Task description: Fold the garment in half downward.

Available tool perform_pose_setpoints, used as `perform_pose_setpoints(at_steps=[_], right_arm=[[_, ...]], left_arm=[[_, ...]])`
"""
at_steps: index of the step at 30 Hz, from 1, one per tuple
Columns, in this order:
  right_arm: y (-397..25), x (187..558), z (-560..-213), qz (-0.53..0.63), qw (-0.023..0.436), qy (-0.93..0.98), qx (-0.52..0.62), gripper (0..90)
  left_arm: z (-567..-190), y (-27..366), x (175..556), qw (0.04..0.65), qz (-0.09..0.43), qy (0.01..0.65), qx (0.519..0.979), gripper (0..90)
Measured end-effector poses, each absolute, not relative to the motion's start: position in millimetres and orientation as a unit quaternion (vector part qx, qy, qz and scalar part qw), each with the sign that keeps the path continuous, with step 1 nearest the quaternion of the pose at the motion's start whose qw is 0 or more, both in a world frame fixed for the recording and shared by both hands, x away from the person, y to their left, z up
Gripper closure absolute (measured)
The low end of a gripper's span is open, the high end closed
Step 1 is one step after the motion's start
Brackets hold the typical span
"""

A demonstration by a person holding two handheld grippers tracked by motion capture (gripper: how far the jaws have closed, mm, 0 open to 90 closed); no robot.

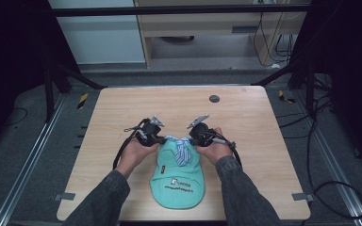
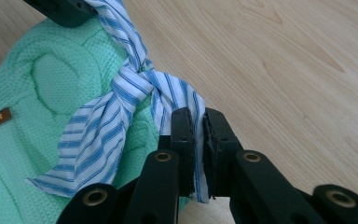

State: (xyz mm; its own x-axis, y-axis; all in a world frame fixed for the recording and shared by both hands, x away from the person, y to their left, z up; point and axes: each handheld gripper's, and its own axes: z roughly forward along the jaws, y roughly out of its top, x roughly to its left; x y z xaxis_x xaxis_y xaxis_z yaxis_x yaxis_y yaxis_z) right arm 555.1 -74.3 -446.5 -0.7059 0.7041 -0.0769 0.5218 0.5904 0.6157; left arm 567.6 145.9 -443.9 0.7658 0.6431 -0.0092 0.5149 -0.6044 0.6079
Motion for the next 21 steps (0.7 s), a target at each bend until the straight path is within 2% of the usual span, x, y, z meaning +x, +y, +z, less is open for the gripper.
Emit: perform_pose_setpoints(at_steps=[21], right_arm=[[-84.0, 550.2, -412.2, 0.300, 0.182, 0.878, 0.325, 83.4]], left_arm=[[-412.3, 141.7, 564.9, 0.317, 0.129, 0.297, 0.892, 87.6]])
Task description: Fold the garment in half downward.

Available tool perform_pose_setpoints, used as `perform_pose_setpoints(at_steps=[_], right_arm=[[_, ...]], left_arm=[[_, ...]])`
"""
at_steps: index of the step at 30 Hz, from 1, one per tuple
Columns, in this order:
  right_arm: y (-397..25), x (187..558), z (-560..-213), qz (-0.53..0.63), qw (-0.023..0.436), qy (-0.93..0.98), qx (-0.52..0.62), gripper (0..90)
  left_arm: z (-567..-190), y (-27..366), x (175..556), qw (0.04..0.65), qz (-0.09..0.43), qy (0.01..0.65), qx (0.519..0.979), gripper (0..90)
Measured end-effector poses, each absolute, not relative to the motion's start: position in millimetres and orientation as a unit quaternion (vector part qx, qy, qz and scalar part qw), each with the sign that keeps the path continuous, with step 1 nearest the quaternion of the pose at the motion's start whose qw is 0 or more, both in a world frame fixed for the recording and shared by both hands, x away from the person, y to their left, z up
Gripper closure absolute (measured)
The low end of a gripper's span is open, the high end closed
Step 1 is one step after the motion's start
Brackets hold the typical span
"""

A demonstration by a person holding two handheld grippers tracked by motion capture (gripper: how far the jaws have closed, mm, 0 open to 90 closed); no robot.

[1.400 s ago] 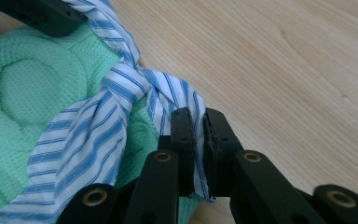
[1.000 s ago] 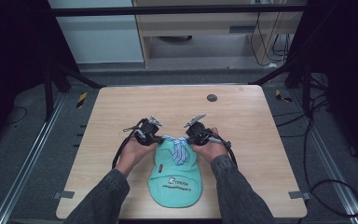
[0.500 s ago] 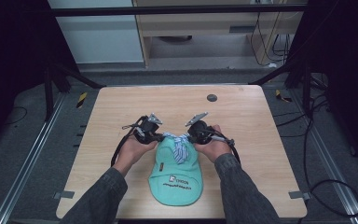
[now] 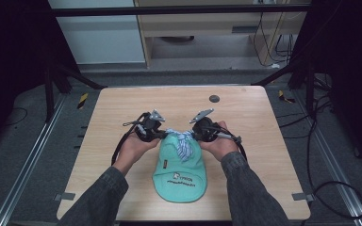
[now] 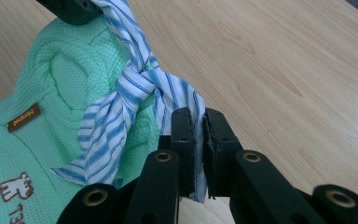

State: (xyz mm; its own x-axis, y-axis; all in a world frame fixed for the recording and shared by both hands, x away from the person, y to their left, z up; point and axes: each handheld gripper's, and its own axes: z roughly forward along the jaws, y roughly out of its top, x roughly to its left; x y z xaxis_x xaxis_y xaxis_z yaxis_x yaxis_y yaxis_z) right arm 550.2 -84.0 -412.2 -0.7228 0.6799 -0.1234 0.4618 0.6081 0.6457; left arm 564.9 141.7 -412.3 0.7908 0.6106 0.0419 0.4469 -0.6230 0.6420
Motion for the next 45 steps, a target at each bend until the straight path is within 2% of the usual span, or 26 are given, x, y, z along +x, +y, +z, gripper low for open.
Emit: perform_pose_setpoints(at_steps=[45], right_arm=[[-101.8, 563.7, -381.6, 0.308, 0.208, 0.876, 0.307, 83.2]], left_arm=[[-384.2, 124.1, 577.5, 0.331, 0.158, 0.282, 0.887, 87.7]])
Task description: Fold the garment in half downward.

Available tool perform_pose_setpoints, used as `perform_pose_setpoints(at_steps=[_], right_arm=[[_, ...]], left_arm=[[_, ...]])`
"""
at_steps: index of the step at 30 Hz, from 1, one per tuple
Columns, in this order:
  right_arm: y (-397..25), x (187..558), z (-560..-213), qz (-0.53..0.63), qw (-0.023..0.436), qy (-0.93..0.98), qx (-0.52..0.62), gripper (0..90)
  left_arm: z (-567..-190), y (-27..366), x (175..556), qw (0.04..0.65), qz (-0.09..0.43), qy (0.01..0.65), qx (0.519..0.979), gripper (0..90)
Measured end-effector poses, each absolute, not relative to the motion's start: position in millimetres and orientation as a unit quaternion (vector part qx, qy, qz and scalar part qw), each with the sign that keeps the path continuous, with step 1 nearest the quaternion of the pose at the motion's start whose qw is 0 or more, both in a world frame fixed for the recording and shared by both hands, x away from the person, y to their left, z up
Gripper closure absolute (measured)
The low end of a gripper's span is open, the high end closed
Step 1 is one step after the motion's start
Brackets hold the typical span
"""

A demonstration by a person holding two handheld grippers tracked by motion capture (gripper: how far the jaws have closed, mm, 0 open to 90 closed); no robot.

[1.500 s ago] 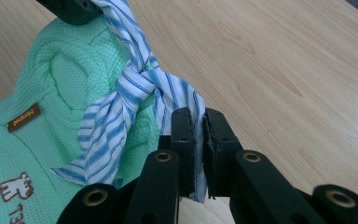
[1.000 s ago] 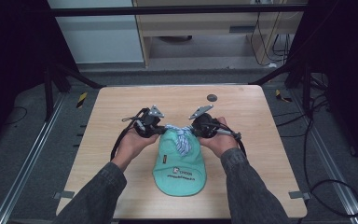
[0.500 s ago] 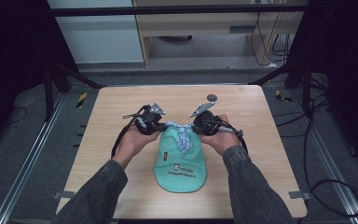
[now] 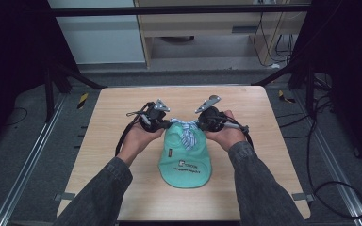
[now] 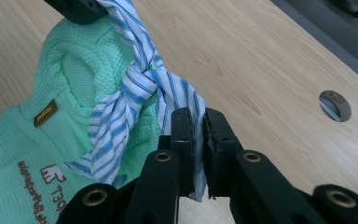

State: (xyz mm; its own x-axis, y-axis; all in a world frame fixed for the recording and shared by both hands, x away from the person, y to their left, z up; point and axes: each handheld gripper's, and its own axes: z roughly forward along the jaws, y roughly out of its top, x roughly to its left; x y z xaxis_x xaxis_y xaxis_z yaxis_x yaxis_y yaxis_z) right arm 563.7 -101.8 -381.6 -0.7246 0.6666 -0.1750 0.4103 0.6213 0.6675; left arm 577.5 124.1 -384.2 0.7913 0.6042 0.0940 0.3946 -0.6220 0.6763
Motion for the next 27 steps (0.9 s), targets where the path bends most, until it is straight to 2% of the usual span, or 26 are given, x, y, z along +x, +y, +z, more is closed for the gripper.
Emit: perform_pose_setpoints(at_steps=[13, 27], right_arm=[[-108.1, 568.5, -379.0, 0.314, 0.223, 0.868, 0.314, 83.2], [-96.3, 564.2, -380.9, 0.306, 0.232, 0.873, 0.301, 83.1]], left_arm=[[-376.3, 117.3, 586.0, 0.330, 0.170, 0.269, 0.889, 87.6], [-383.4, 126.2, 580.3, 0.332, 0.182, 0.279, 0.883, 87.6]])
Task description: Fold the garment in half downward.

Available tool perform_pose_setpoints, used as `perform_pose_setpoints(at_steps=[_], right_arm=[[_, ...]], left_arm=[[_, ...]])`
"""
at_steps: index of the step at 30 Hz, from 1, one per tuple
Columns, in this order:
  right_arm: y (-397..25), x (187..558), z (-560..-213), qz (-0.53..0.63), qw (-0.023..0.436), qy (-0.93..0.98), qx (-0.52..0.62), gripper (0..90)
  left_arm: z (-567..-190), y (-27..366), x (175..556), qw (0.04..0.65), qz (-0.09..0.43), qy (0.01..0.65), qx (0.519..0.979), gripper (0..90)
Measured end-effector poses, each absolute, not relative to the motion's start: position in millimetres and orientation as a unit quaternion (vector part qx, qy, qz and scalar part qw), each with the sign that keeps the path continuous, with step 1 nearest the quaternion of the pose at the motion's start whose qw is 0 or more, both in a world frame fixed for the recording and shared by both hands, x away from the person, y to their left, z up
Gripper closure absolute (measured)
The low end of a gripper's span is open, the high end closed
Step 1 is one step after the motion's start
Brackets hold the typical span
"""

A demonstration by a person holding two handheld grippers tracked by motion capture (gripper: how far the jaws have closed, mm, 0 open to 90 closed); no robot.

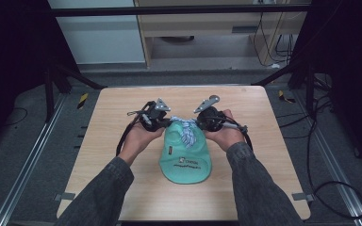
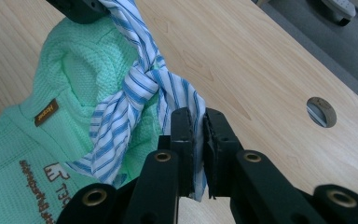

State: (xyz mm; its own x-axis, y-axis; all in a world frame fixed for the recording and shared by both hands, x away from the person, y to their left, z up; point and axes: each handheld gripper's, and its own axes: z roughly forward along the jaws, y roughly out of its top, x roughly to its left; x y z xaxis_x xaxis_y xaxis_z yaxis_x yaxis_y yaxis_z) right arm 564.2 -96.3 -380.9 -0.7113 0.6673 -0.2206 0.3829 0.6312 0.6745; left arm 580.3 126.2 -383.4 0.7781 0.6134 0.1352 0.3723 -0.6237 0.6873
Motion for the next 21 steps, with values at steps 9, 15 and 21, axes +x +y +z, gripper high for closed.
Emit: perform_pose_setpoints(at_steps=[9, 15, 21], right_arm=[[-89.1, 571.2, -371.1, 0.309, 0.238, 0.872, 0.297, 83.1], [-86.1, 573.4, -368.3, 0.309, 0.242, 0.872, 0.294, 83.1], [-86.1, 565.7, -368.9, 0.311, 0.247, 0.873, 0.284, 83.0]], left_arm=[[-374.1, 133.1, 585.1, 0.336, 0.189, 0.281, 0.879, 87.6], [-371.6, 135.9, 584.2, 0.339, 0.194, 0.282, 0.877, 87.5], [-374.8, 137.2, 576.9, 0.342, 0.196, 0.275, 0.877, 87.4]])
